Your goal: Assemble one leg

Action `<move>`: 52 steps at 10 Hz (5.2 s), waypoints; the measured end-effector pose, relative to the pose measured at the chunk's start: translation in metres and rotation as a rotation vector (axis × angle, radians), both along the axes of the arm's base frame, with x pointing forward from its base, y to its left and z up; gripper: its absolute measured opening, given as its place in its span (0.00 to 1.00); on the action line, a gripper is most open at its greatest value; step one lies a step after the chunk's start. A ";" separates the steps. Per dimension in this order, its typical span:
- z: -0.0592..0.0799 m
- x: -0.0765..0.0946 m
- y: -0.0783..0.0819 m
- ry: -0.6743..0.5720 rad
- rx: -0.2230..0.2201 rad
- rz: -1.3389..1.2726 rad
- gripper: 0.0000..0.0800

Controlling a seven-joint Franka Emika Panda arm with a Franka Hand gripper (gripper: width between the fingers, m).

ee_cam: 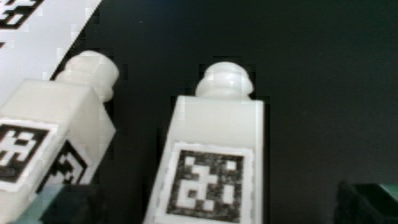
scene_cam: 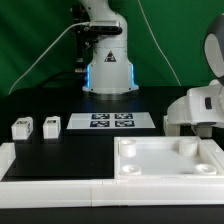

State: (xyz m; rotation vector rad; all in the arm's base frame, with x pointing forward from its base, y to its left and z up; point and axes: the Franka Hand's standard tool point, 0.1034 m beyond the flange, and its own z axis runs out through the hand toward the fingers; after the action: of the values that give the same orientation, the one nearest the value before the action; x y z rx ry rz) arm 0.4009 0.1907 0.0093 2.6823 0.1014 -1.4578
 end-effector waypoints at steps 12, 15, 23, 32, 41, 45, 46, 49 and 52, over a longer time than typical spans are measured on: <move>-0.007 -0.004 0.000 -0.037 0.004 -0.005 0.36; 0.000 0.000 -0.010 -0.043 0.014 -0.011 0.36; 0.091 0.021 -0.038 -0.105 0.002 -0.032 0.36; 0.104 0.042 -0.059 -0.830 0.168 0.010 0.36; 0.140 0.171 -0.062 -0.938 0.250 0.045 0.36; 0.137 0.174 -0.062 -0.974 0.253 0.045 0.36; 0.135 0.172 -0.062 -0.971 0.253 0.045 0.36; 0.136 0.186 -0.063 -1.193 0.268 0.045 0.36; 0.125 0.192 -0.075 -1.303 0.282 0.090 0.36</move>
Offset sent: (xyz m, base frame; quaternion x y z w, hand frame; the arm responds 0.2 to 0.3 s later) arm -0.0117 -0.0022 -0.0240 -0.0027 0.0328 -0.0010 0.9995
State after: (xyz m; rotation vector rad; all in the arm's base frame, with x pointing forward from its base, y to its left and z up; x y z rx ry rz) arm 0.5930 0.1160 0.1342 3.1650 0.3182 0.5214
